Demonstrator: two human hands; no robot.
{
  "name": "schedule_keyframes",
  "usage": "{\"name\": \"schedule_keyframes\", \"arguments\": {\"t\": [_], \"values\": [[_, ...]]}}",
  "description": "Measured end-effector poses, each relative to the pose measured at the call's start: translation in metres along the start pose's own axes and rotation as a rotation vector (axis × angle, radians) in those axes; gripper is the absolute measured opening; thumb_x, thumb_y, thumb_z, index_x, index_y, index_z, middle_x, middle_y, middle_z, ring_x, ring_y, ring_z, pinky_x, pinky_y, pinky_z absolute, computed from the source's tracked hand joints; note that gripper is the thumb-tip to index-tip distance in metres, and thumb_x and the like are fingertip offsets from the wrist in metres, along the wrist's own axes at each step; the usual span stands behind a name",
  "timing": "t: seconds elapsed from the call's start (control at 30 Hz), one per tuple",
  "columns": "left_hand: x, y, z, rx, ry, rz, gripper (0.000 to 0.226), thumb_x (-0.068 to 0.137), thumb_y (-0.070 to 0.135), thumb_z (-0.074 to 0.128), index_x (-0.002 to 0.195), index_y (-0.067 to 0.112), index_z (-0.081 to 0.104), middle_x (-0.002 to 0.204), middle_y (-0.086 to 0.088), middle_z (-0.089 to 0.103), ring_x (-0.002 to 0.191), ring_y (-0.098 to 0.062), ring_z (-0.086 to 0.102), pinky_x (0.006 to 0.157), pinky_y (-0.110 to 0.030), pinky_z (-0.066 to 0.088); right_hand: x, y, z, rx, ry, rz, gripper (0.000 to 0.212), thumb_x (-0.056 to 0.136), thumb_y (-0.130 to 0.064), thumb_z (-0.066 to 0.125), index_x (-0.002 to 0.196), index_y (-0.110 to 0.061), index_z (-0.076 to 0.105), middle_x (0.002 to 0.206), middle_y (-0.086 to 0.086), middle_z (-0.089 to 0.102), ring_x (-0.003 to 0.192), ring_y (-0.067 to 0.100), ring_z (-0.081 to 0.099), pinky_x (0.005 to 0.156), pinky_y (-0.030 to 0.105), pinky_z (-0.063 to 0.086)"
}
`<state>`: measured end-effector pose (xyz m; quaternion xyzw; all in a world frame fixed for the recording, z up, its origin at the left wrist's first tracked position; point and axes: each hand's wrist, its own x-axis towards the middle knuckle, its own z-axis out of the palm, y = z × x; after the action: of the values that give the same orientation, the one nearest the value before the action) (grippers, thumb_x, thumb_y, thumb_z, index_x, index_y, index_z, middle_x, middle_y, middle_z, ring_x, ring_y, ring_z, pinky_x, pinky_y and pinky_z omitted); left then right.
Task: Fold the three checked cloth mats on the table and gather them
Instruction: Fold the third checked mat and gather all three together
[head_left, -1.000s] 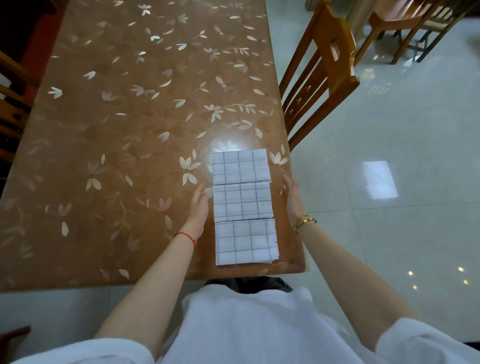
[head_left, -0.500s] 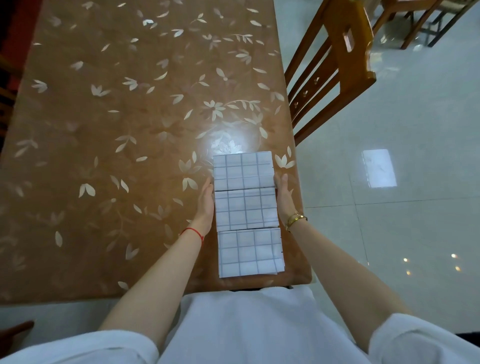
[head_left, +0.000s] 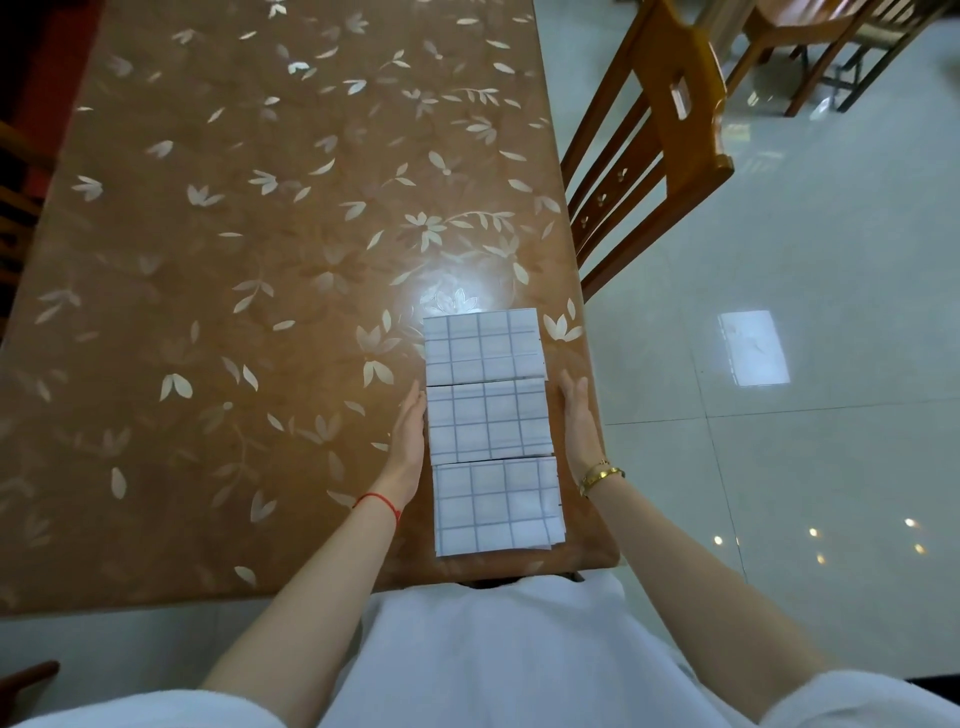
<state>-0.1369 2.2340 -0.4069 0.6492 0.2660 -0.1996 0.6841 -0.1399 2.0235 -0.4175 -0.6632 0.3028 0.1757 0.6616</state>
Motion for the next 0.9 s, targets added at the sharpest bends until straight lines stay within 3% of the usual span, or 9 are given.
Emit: {"name": "schedule_keyframes", "arguments": {"t": [0.1, 0.23, 0.4, 0.63, 0.8, 0.9], "values": [[-0.019, -0.016, -0.003, 0.009, -0.009, -0.013, 0.047, 0.108, 0.032, 0.028, 0.153, 0.022, 0.03, 0.157, 0.008, 0.032, 0.144, -0.013, 0.029, 0.111, -0.028, 0.026, -0.02, 0.019, -0.003, -0.03, -0.002, -0.011, 0.066, 0.096, -0.066, 0.007, 0.152, -0.036, 0.023, 0.16, -0.012, 0.02, 0.147, 0.01, 0.016, 0.119, 0.04, 0.007], [-0.04, -0.022, 0.0, -0.013, -0.007, -0.016, 0.043, 0.108, 0.023, 0.029, 0.15, 0.021, 0.037, 0.137, 0.015, 0.042, 0.127, -0.006, 0.039, 0.097, -0.018, 0.035, -0.032, 0.036, -0.003, -0.03, -0.026, 0.01, 0.067, 0.096, -0.066, 0.006, 0.151, -0.035, 0.028, 0.159, -0.01, 0.025, 0.148, 0.013, 0.018, 0.12, 0.043, 0.008], [-0.04, -0.024, -0.003, 0.0, 0.0, -0.032, 0.045, 0.108, 0.025, 0.029, 0.152, 0.017, 0.032, 0.151, 0.006, 0.038, 0.133, -0.009, 0.038, 0.106, -0.024, 0.031, -0.036, 0.033, -0.001, -0.05, -0.06, 0.02, 0.07, 0.094, -0.068, 0.005, 0.151, -0.035, 0.029, 0.159, -0.009, 0.025, 0.148, 0.017, 0.019, 0.122, 0.048, 0.01], [-0.051, -0.044, -0.014, -0.01, 0.025, -0.037, 0.048, 0.108, 0.026, 0.029, 0.155, 0.018, 0.026, 0.161, -0.001, 0.026, 0.146, -0.018, 0.028, 0.12, -0.035, 0.024, -0.065, 0.048, -0.012, 0.008, -0.027, -0.001, 0.069, 0.095, -0.066, 0.008, 0.153, -0.032, 0.026, 0.158, -0.013, 0.024, 0.146, 0.008, 0.018, 0.119, 0.038, 0.009], [-0.069, -0.055, -0.009, -0.026, 0.017, -0.056, 0.049, 0.107, 0.023, 0.031, 0.155, 0.014, 0.026, 0.159, -0.001, 0.03, 0.144, -0.017, 0.032, 0.108, -0.026, 0.031, -0.083, 0.062, -0.009, 0.035, -0.043, 0.042, 0.07, 0.093, -0.07, 0.012, 0.15, -0.034, 0.031, 0.143, -0.017, 0.039, 0.136, 0.008, 0.034, 0.117, 0.037, 0.022], [-0.073, -0.053, -0.008, -0.021, -0.001, -0.059, 0.048, 0.107, 0.024, 0.032, 0.154, 0.013, 0.026, 0.158, -0.001, 0.032, 0.143, -0.017, 0.033, 0.105, -0.025, 0.031, -0.085, 0.062, -0.008, 0.049, -0.048, 0.06, 0.074, 0.09, -0.075, 0.013, 0.151, -0.034, 0.029, 0.15, -0.013, 0.037, 0.139, 0.011, 0.034, 0.119, 0.042, 0.024]]}}
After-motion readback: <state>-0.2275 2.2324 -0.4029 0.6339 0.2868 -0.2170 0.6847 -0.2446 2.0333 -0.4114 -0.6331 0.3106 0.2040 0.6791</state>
